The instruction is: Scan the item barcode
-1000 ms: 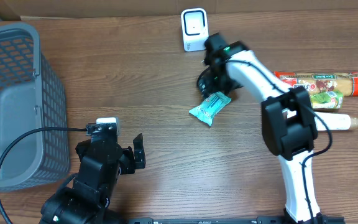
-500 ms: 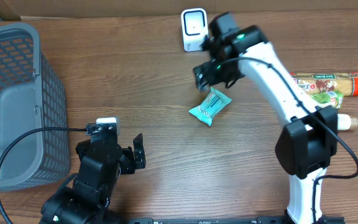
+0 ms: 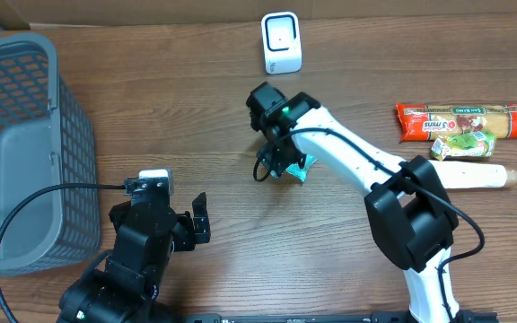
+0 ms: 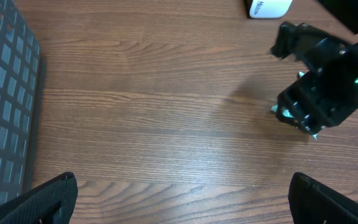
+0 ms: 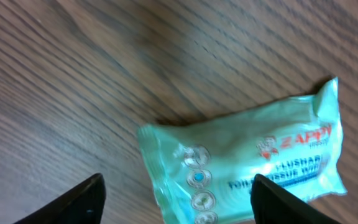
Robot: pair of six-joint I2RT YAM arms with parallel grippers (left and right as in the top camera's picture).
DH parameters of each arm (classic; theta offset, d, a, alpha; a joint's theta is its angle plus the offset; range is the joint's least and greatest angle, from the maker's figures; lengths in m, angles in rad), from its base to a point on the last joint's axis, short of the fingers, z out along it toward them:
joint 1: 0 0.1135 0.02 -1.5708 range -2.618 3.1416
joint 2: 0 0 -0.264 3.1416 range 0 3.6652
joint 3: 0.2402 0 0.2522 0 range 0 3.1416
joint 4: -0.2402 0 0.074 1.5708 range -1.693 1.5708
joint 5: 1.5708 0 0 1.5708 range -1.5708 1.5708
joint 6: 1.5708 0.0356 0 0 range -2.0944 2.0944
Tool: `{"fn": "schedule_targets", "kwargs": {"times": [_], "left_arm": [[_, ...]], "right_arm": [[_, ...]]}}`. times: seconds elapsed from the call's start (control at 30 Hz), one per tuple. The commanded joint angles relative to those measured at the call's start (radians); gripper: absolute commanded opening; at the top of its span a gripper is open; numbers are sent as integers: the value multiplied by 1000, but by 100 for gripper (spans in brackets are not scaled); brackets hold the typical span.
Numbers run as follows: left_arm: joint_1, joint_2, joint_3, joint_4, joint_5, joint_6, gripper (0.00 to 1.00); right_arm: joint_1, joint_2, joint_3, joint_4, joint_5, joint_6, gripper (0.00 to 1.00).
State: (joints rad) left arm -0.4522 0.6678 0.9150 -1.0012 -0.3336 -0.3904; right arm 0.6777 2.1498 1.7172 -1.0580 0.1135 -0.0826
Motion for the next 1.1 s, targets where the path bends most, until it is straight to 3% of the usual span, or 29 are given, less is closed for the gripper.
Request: {"fn": "schedule_targets", "kwargs": {"times": [0.0,0.13,0.87,1.07], "left_arm": [[-6,-2,-5,4,-13,-14,100],[-6,-2,-5,4,-13,-14,100],[-6,-2,-5,4,-13,-14,100],[-6,-2,-5,4,-13,-14,100]], "right_arm": [[18,2,-27,33,92,-4,73],[18,2,-71,68,148,-4,67],[16,7,-204,187,202,-4,57],[16,7,-273,232,262,-5,47]]}}
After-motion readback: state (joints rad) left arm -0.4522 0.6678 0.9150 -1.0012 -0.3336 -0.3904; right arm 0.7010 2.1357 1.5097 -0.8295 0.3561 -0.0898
